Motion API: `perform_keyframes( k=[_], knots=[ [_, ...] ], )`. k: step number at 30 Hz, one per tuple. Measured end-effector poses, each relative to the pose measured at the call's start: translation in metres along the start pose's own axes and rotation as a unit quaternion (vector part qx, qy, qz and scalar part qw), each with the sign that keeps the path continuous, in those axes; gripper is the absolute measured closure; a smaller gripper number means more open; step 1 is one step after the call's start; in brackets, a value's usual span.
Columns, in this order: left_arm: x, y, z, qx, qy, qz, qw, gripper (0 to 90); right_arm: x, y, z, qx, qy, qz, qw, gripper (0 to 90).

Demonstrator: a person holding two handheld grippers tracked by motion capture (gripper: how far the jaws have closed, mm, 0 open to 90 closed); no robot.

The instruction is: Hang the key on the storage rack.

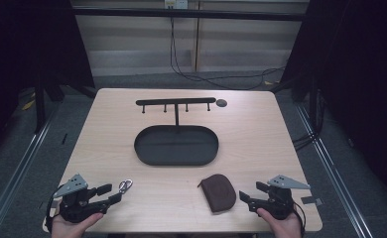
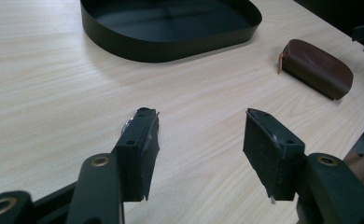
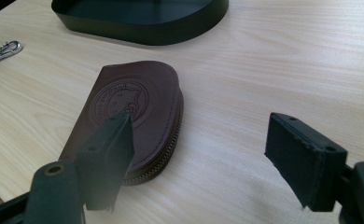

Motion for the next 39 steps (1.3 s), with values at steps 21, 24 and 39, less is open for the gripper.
perform_keyframes(
  k=[21, 24, 39],
  knots=[
    [0.016, 0.004, 0.007, 0.070, 0.041, 0.008, 0.9967, 58.5, 0.004, 0.001, 0.000, 0.003, 0.006, -0.007, 1.0000, 23.2],
    [0.019, 0.010, 0.011, 0.083, 0.042, 0.017, 0.9955, 61.0, 0.003, 0.001, 0.001, 0.004, 0.006, -0.006, 1.0000, 23.2],
    [0.030, 0.021, 0.037, 0.162, 0.049, 0.015, 0.9854, 60.7, 0.003, 0.001, 0.001, 0.004, 0.007, -0.006, 0.9999, 23.2]
  ],
)
Point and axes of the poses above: each handheld gripper's, and its own axes: z roughly forward along the jaws, y roughly out of its top, x roughly to its left, the point moved 10 cm from there along z, roughly forward along the jaws, and after that the axes turned 5 degrees about -z, right-handed, at the moved point
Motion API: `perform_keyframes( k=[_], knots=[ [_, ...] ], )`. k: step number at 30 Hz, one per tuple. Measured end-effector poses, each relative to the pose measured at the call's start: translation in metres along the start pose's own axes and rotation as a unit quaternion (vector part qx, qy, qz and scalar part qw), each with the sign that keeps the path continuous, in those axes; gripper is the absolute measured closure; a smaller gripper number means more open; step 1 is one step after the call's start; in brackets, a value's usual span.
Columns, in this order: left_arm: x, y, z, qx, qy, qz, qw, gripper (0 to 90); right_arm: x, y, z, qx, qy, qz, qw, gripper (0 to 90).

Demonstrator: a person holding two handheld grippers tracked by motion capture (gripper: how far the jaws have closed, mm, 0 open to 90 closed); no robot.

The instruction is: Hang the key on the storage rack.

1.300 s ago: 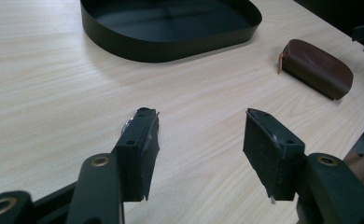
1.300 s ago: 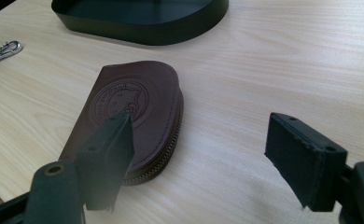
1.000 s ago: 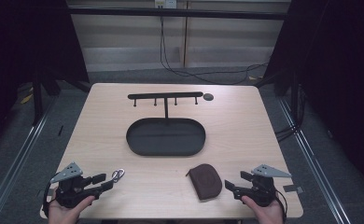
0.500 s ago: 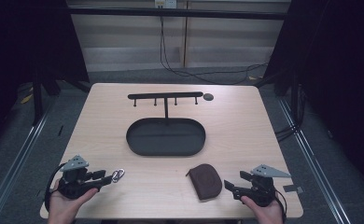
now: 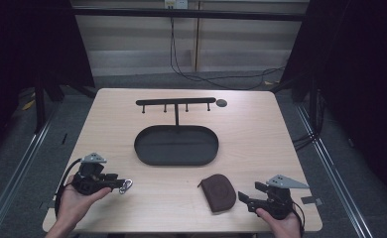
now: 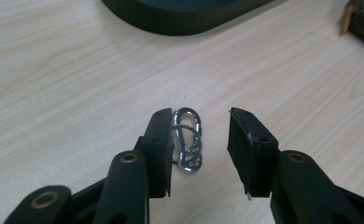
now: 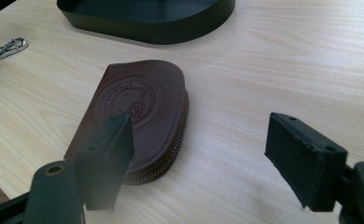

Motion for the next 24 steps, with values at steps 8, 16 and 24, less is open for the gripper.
perform_keyframes(
  k=[8, 16, 24],
  knots=[
    [0.004, 0.001, 0.016, 0.042, 0.004, -0.007, 0.9991, 59.4, 0.000, 0.000, 0.000, 0.001, 0.001, 0.000, 1.0000, 23.2],
    [0.008, -0.001, 0.026, 0.061, 0.009, -0.008, 0.9981, 54.5, 0.001, 0.000, 0.000, 0.000, 0.001, -0.001, 1.0000, 23.2],
    [0.009, -0.006, 0.036, 0.082, 0.009, -0.010, 0.9966, 53.7, 0.001, 0.000, 0.000, 0.000, 0.000, -0.002, 1.0000, 23.2]
  ],
)
Point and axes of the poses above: each handheld gripper's, and its own axes: z roughly forward along the jaws, y roughly out of its top, x roughly to its left, the point moved 10 cm from there along z, roughly forward along the jaws, and after that the axes turned 5 degrees about -z, right-handed, at the moved point
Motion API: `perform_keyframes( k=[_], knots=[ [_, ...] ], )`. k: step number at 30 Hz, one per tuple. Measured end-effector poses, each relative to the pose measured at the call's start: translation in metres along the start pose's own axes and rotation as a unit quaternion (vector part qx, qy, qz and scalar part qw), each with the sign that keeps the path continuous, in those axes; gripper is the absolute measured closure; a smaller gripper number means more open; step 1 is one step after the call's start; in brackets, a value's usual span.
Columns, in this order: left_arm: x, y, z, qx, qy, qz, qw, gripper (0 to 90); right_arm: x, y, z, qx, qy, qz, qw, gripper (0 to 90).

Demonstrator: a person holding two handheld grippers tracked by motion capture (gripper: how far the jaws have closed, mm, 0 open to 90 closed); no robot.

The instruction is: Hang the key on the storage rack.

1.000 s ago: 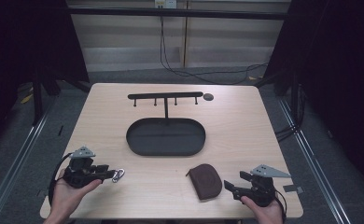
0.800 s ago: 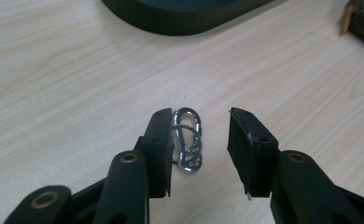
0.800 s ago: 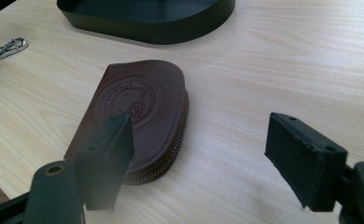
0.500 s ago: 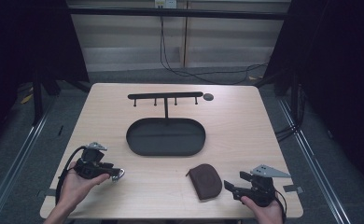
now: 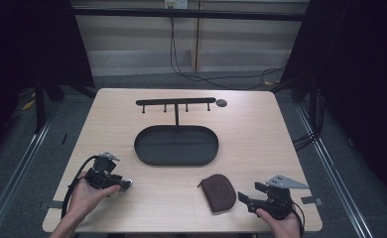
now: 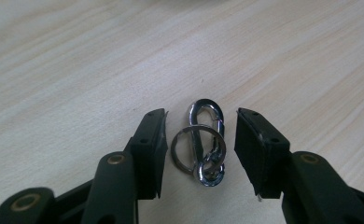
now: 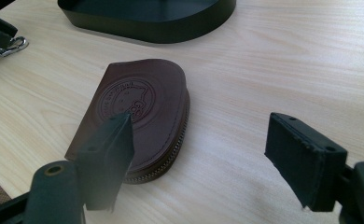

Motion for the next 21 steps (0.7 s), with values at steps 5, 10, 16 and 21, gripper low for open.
perform_keyframes(
  k=[5, 10, 16, 21],
  knots=[
    [0.0004, -0.0018, 0.0034, 0.008, 0.000, 0.003, 1.0000, 55.0, 0.0001, 0.0000, -0.0002, 0.000, 0.001, -0.001, 1.0000, 23.2],
    [-0.0003, -0.0010, 0.0045, 0.006, 0.000, 0.000, 1.0000, 56.1, 0.0002, 0.0000, -0.0001, 0.000, 0.001, -0.001, 1.0000, 23.2],
    [-0.0005, -0.0021, 0.0044, 0.008, 0.010, 0.012, 0.9998, 57.5, 0.0001, 0.0000, 0.0001, 0.000, 0.001, -0.001, 1.0000, 23.2],
    [-0.0002, -0.0025, 0.0042, 0.008, 0.020, 0.021, 0.9996, 61.6, 0.0001, -0.0001, -0.0002, 0.000, 0.001, 0.000, 1.0000, 23.2]
  ],
)
Point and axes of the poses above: each handheld gripper's, and its own axes: z roughly forward along the jaws, y roughly out of its top, x roughly to its left, the point moved 10 cm from there along z, roughly forward along the jaws, and after that the axes turned 5 degrees about -z, right-handed, at the moved point
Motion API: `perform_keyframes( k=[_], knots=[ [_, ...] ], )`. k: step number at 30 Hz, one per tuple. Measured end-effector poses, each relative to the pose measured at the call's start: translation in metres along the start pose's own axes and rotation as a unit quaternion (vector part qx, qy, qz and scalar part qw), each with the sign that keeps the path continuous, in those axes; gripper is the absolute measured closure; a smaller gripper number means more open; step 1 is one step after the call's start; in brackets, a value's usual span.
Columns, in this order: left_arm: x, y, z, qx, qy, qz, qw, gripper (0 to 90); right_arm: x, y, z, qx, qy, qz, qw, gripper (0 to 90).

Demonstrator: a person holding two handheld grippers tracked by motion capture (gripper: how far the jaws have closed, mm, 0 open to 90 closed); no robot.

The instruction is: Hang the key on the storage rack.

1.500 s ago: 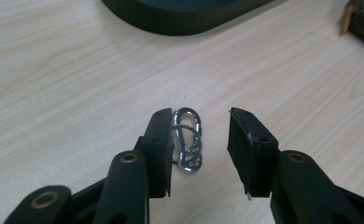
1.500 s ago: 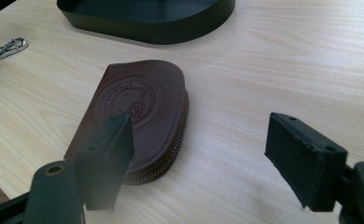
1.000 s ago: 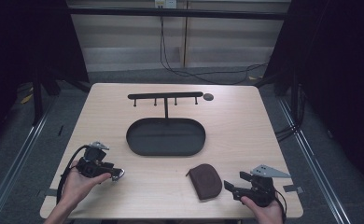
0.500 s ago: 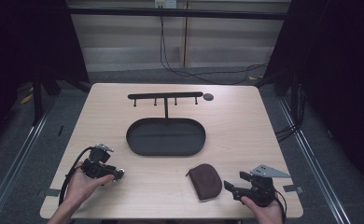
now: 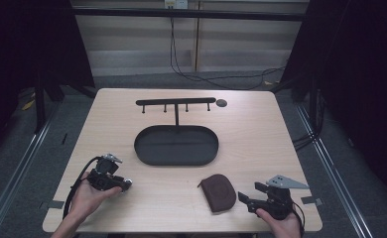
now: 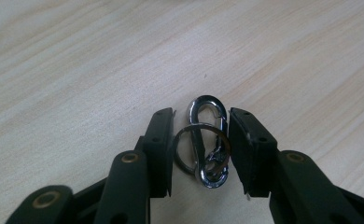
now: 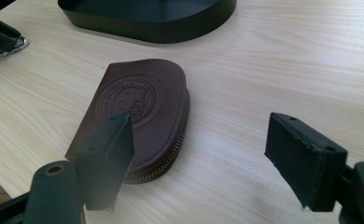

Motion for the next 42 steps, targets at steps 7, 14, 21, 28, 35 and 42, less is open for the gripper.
perform_keyframes(
  k=[7, 14, 21, 28, 35, 42],
  knots=[
    [0.000, 0.002, -0.004, -0.006, -0.016, -0.010, 0.9998, 62.1, 0.000, 0.000, 0.000, 0.000, 0.000, 0.000, 1.0000, 23.2],
    [-0.002, 0.006, -0.015, -0.020, -0.024, -0.011, 0.9994, 62.2, 0.000, 0.000, 0.001, 0.000, 0.001, 0.001, 1.0000, 23.2],
    [-0.010, 0.016, -0.023, -0.022, -0.020, 0.005, 0.9995, 62.3, -0.001, 0.000, 0.001, 0.000, 0.000, 0.002, 1.0000, 23.2],
    [-0.014, 0.025, -0.035, -0.027, -0.012, 0.011, 0.9995, 62.3, -0.001, 0.000, 0.000, 0.000, 0.001, 0.002, 1.0000, 23.2],
    [-0.016, 0.030, -0.043, -0.025, -0.011, 0.013, 0.9995, 62.4, -0.001, 0.000, 0.000, 0.000, 0.000, 0.002, 1.0000, 23.2],
    [-0.019, 0.033, -0.051, -0.004, -0.007, 0.019, 0.9998, 62.4, -0.001, 0.000, 0.000, 0.000, 0.000, 0.003, 1.0000, 23.1]
  ],
)
Point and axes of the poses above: each handheld gripper's, and its own axes: z roughly forward along the jaws, y roughly out of its top, x roughly to its left, the point moved 10 cm from there along z, roughly forward along the jaws, and after that the axes turned 5 degrees about -z, right-handed, at the moved point
